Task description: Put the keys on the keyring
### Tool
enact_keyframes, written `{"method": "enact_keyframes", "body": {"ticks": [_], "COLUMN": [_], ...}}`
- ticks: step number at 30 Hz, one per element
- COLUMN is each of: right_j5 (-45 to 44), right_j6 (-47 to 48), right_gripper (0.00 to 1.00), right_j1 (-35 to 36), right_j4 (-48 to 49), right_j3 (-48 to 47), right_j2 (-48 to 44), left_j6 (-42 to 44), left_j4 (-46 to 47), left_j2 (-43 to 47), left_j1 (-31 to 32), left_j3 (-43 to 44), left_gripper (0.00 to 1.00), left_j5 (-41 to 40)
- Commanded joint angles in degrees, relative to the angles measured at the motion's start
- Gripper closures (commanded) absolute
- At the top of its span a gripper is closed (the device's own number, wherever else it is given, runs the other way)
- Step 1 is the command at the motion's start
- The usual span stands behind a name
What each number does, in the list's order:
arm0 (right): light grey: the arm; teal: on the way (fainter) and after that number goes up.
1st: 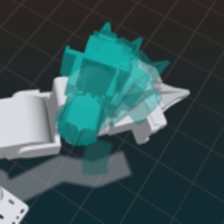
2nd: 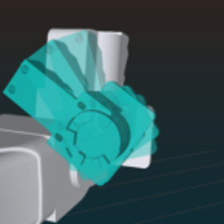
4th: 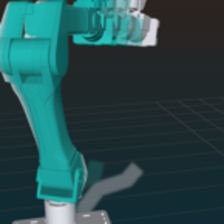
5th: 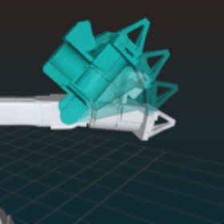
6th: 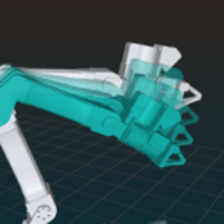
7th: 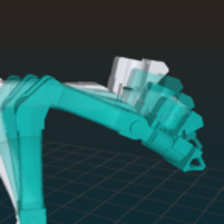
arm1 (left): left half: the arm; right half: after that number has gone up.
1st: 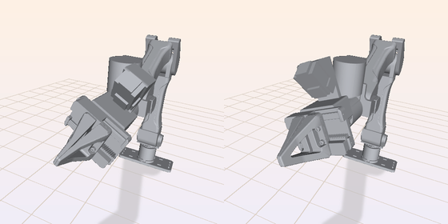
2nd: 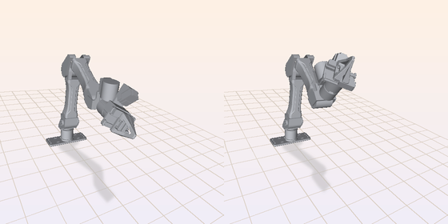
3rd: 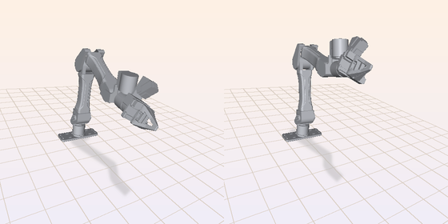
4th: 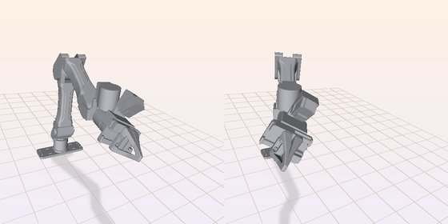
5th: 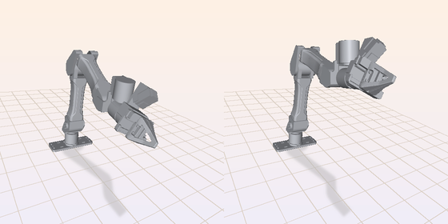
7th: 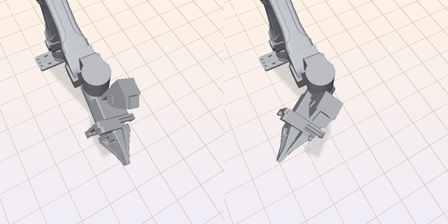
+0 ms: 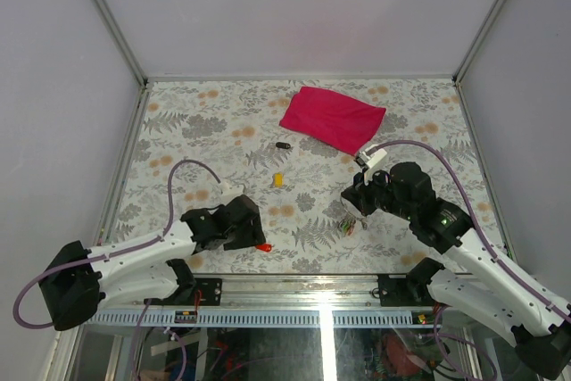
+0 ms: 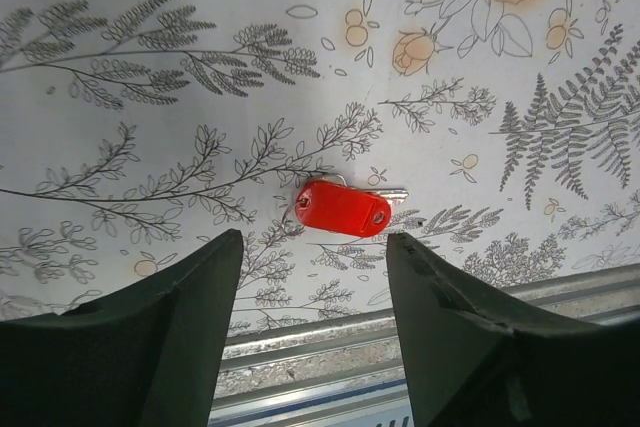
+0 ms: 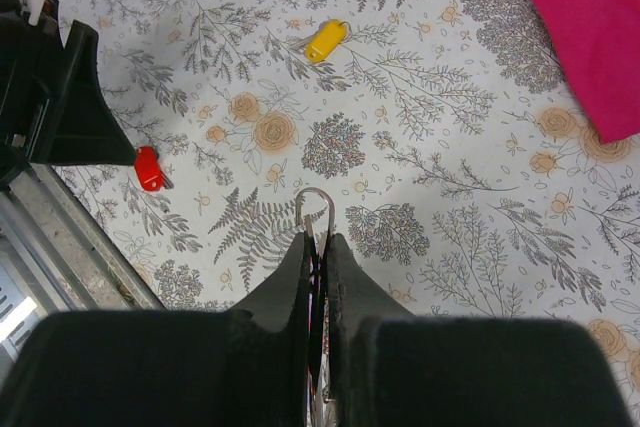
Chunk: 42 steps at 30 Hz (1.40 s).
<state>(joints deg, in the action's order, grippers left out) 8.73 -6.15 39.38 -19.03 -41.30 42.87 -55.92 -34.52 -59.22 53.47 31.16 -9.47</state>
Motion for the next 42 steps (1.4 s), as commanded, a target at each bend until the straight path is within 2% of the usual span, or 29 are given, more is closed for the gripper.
{"method": "enact_keyframes", "body": {"ticks": [1, 7, 23, 34, 42], "right_j5": [1.54, 2.07, 3.74, 4.19, 4.36], "right_j6": [-0.76, -1.40, -2.17, -2.45, -2.55], "right_gripper": [1.00, 1.00, 1.00, 1.00, 1.00], "right_j1": [0.26, 0.26, 0.24, 0.26, 0.26], "right_j4": [2.31, 2.62, 4.33, 4.70, 4.78], "right_j3": [-3.10, -3.28, -4.05, -4.15, -3.91], "right_j2": [-0.08, -0.05, 1.66, 2.10, 2.13], "left_j6": [-2.27, -0.06, 1.86, 3.08, 5.15], "left_j4": [9.94, 11.88, 15.16, 15.77, 15.22], "left_j2": [1.70, 2.28, 1.46, 1.54, 0.20], "left_j1": [-1.40, -4.08, -5.18, -5.25, -5.17], "left_j3": [-3.51, -6.24, -10.29, -10.54, -8.82], "left_gripper": [0.40, 0.41, 0.49, 0.63, 0.78], "left_j5": [4.47, 7.13, 9.42, 10.18, 10.35]}}
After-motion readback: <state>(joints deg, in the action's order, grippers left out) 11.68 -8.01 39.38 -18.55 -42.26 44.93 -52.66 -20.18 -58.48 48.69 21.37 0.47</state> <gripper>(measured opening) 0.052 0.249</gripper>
